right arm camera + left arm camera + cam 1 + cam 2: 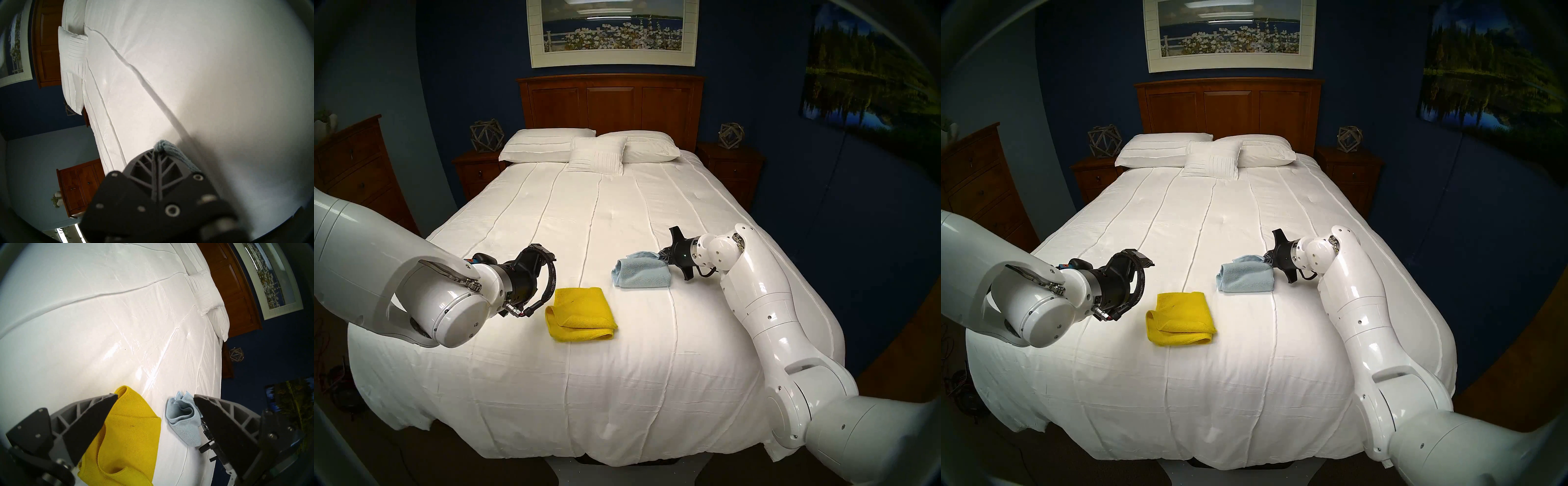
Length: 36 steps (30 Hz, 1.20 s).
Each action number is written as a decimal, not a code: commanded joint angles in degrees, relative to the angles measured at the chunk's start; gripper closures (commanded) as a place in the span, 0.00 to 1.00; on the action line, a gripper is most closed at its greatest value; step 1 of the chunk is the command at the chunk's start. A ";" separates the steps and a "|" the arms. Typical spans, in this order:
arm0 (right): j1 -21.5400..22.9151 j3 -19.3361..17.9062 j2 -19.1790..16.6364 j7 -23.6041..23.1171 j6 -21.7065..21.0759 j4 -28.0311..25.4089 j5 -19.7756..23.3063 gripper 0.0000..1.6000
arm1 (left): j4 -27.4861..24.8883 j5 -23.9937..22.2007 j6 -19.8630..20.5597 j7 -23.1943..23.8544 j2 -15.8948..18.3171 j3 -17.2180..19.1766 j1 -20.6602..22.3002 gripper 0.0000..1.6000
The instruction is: Fold the hand towels twice and stack them up
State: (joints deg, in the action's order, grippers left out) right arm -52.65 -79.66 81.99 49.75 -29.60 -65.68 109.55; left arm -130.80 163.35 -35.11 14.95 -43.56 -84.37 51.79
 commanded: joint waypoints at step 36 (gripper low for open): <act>-1.36 1.27 1.57 -0.24 -1.40 -13.03 -0.89 0.17 | 0.03 0.02 -0.37 0.40 0.06 0.75 0.36 0.00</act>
State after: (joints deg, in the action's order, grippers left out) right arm -56.08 -79.35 80.81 49.74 -30.40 -77.61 107.14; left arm -130.80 163.36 -35.40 15.06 -43.57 -84.22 51.62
